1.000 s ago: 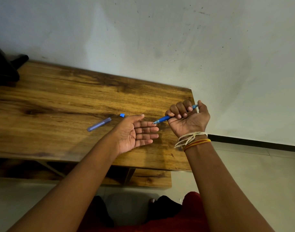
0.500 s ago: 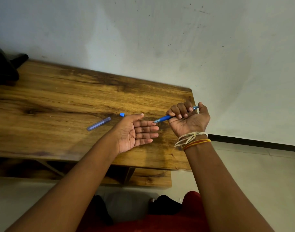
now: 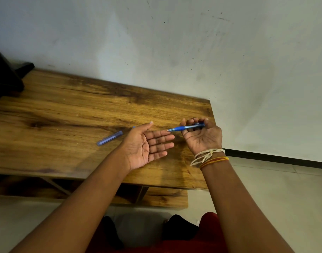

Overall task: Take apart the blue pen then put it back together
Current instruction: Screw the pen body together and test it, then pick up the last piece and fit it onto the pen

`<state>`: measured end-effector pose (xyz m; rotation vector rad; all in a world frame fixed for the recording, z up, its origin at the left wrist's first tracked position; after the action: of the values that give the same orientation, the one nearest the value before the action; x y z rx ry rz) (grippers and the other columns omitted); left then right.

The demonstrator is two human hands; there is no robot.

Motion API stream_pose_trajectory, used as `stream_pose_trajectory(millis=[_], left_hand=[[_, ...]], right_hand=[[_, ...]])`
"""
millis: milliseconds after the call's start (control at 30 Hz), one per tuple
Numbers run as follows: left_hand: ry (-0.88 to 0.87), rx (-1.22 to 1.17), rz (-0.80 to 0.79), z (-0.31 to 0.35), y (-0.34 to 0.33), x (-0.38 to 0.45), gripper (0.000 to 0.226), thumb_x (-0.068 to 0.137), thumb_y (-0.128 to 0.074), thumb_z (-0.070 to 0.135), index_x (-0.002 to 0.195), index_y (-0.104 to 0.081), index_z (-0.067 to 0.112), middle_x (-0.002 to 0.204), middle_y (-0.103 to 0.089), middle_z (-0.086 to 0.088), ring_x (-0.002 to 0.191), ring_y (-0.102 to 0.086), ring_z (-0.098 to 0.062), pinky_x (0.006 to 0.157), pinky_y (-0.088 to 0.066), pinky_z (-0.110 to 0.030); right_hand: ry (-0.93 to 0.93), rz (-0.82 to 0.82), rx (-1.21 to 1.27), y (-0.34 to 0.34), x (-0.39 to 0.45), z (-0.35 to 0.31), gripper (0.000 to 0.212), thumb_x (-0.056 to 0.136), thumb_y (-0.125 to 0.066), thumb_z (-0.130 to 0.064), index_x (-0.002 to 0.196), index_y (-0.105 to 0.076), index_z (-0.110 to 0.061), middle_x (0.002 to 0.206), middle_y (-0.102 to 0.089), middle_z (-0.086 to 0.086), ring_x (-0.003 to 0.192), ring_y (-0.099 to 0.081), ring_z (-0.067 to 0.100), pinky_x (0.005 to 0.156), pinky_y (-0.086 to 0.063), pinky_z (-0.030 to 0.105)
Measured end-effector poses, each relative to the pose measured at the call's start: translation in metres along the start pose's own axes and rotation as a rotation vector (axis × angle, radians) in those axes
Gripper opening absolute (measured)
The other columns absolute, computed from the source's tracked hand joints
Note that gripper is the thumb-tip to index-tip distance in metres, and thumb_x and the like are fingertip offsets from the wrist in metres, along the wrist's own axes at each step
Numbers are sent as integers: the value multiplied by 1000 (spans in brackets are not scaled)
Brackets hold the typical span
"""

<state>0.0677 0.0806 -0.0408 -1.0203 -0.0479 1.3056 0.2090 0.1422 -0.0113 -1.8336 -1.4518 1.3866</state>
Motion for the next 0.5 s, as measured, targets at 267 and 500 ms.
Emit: stream_pose_trajectory(millis=[267,500], left_hand=[[-110,-13,61,18,6,-7,50,94,-38,43,107,-70,7,108,-73,-10,95,-71,-22,80,-52,-33],[-374,170,372,48,26,-29,28,95,-45,20,97,-69,7,84,-74,-7,62,-70,-14,56,-52,-25]], right_hand=[[42,69,-157,1,-6,4,16,92,-59,-23,83,-62,-11,89,-52,7,81,-50,17,96,-47,37],[51,110,-209,1,-9,11,8,85,-67,-3,90,-62,-2,84,-62,11,61,-68,15,62,-61,24]])
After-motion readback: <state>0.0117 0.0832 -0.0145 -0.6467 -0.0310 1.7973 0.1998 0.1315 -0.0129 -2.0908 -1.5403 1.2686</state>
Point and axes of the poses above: each hand's wrist, its own x-axis towards the middle knuckle, its own y-axis out of the back of the hand, z = x × y, the point moved 7 cm from there along x, towards the middle knuckle
